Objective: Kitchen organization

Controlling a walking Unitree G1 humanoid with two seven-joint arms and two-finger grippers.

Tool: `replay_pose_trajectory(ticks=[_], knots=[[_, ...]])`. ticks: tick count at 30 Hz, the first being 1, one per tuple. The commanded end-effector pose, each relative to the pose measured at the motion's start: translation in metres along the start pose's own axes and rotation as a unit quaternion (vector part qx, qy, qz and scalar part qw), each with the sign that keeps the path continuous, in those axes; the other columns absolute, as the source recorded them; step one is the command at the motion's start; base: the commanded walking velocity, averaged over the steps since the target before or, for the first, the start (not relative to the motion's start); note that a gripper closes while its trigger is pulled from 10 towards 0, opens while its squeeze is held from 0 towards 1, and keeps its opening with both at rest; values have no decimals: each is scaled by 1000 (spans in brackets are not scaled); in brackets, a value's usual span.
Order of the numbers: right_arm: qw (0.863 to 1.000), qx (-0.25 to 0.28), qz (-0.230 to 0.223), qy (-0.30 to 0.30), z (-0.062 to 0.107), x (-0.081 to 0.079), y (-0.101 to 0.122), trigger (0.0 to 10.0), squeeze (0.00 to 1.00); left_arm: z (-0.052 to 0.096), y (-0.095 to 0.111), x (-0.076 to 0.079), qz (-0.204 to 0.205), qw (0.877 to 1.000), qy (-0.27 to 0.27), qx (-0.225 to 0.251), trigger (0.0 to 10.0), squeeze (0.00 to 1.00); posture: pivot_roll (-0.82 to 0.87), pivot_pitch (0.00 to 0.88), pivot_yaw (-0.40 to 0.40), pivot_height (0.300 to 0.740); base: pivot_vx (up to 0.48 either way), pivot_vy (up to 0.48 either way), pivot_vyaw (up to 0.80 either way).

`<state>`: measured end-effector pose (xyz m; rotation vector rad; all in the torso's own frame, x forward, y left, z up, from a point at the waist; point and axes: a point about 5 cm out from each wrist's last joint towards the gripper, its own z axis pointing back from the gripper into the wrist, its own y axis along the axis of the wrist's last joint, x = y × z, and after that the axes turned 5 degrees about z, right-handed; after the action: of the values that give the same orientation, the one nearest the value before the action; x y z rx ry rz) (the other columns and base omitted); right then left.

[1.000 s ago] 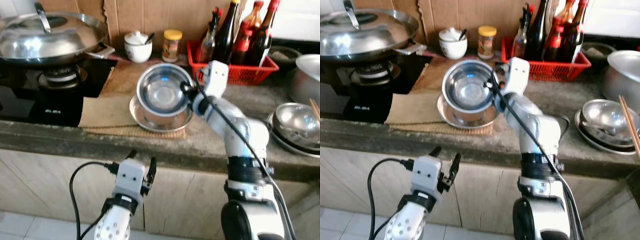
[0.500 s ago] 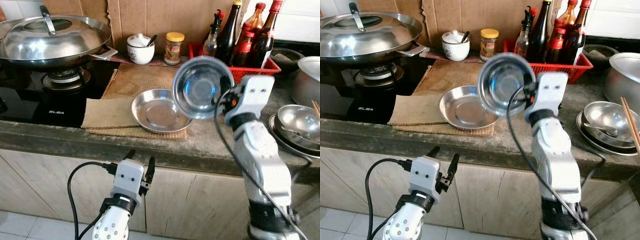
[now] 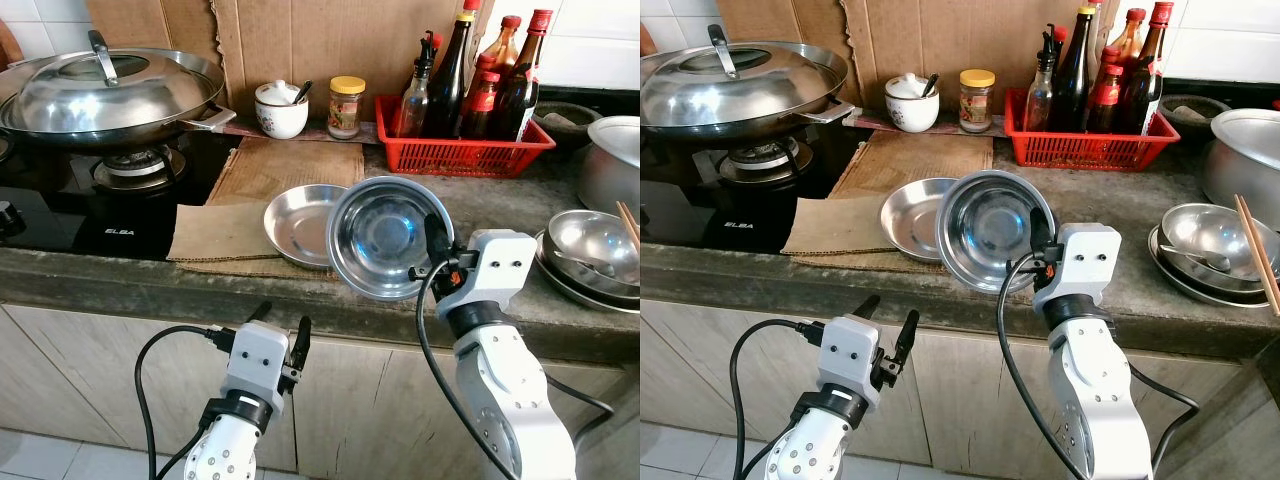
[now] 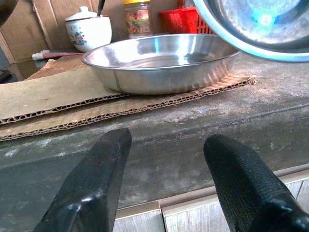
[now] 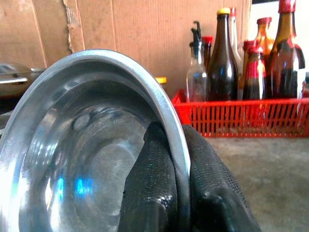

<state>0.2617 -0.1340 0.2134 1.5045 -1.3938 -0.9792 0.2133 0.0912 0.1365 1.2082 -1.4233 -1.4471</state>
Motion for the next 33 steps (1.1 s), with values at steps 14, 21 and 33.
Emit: replay_pose_trajectory(ticks=[14,21,33], knots=[[1000,24,0,4,5,-6,3,10000,0,-1,0,1,-3,1000,-5,1,10000,0,147,50,-36,740,0,260,-621],[1000,28,2,9,5,-8,4,10000,0,-1,0,1,-3,1000,-7,0,10000,0,146,51,-33,740,0,0,-788],[1000,21,5,10,12,-10,-2,10000,0,-2,-1,1,-9,1000,-14,-3,10000,0,143,55,-26,740,0,63,-778]])
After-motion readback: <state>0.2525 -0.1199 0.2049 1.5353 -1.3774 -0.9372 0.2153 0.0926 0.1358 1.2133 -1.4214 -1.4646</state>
